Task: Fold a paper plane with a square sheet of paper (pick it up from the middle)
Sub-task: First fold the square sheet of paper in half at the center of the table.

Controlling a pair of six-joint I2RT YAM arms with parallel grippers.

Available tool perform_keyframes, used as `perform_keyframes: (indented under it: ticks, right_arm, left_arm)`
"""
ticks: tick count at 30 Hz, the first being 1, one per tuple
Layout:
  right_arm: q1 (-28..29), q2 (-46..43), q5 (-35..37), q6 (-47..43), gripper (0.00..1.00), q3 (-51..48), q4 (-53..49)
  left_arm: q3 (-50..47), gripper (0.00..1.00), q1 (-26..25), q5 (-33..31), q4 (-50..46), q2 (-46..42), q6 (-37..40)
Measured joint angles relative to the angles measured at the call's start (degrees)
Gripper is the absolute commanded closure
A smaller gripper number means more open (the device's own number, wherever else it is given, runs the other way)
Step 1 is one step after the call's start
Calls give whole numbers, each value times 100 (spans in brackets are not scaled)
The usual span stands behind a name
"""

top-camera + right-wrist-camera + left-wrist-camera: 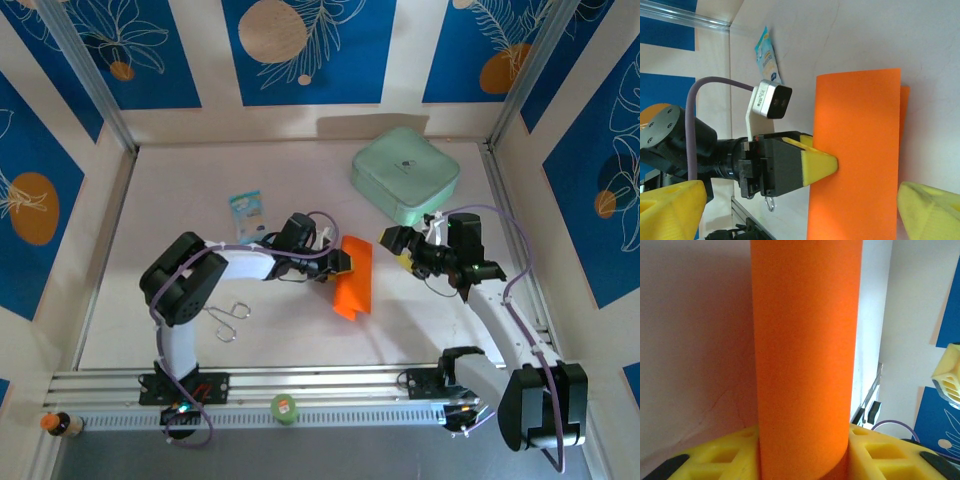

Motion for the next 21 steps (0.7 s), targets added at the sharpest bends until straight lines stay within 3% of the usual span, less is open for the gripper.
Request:
perform_keyframes:
  ticks: [15,21]
  right_arm:
    - [138,83,-17,-2,2,-4,-107]
    - [190,227,-17,0,2,-4,-76]
  left_arm:
    - [-7,53,0,-203,-627,42,264]
    - [149,46,-2,-409,-1172,39,566]
